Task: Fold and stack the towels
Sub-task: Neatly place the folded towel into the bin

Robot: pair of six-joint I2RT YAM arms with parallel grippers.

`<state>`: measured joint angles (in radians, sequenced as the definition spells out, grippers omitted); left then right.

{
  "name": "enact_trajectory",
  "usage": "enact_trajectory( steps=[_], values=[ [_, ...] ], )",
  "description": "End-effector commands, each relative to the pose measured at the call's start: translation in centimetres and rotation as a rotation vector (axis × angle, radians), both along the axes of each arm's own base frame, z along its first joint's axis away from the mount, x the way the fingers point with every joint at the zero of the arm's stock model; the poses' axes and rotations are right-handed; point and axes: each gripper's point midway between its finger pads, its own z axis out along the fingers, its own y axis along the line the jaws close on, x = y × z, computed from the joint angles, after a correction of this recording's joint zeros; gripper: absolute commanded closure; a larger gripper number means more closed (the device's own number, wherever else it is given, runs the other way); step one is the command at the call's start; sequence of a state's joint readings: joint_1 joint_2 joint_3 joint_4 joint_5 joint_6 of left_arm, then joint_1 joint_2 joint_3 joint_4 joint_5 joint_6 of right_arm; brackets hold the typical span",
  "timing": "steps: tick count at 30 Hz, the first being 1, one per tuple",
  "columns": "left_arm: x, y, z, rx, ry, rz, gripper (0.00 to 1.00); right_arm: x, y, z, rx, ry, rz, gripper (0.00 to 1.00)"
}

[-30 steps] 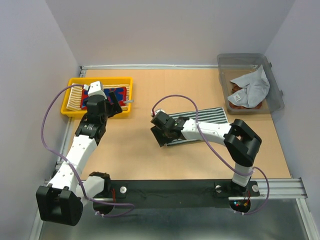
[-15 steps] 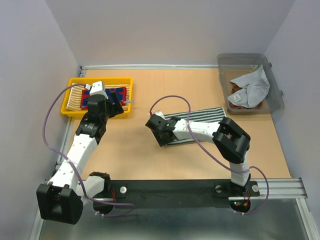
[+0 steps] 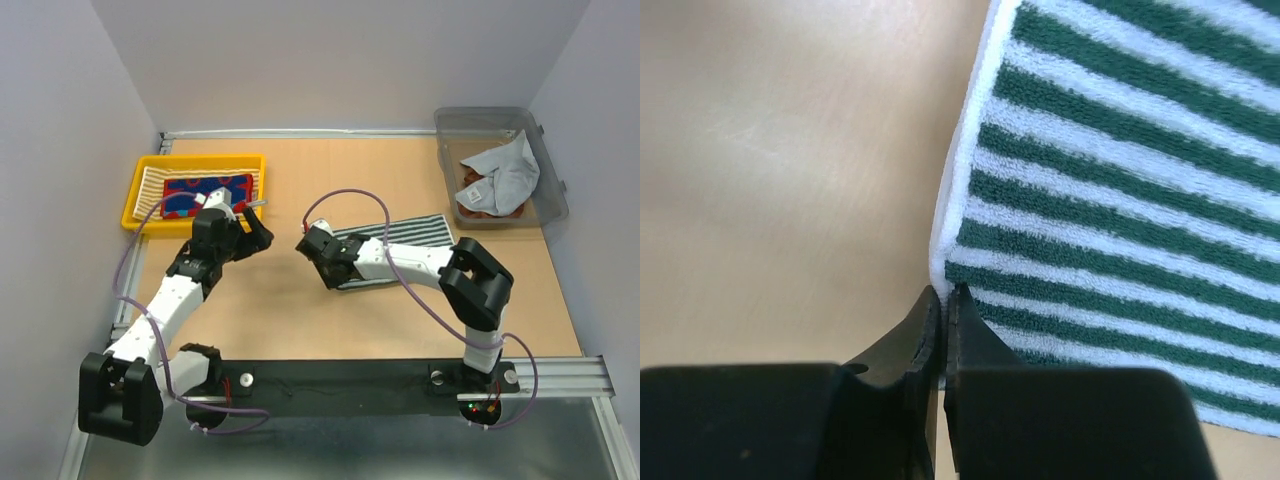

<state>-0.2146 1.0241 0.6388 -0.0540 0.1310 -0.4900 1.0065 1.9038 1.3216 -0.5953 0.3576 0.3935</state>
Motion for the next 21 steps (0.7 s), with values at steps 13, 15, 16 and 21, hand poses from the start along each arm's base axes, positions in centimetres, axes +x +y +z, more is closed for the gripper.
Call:
enact_trajectory(
  steps=[13, 15, 16, 21],
  values=[
    [-2.3, -12.0, -4.5, -0.400, 0.176, -0.104, 0.08, -0.1, 4.9, 5.8, 0.357, -0.072, 0.075, 1.00],
    [-2.2, -12.2, -5.0, -0.417, 0.192, -0.082, 0.08, -0.3, 5.0, 5.5, 0.363, -0.064, 0.076, 0.99],
    [-2.2, -12.5, -5.1, -0.443, 0.195, -0.069, 0.08, -0.4, 5.2, 5.4, 0.377, -0.056, 0.080, 1.00],
    [-1.8, -12.8, -6.3, -0.502, 0.214, -0.017, 0.09, -0.4, 5.9, 5.7, 0.418, -0.059, 0.082, 1.00]
  ],
)
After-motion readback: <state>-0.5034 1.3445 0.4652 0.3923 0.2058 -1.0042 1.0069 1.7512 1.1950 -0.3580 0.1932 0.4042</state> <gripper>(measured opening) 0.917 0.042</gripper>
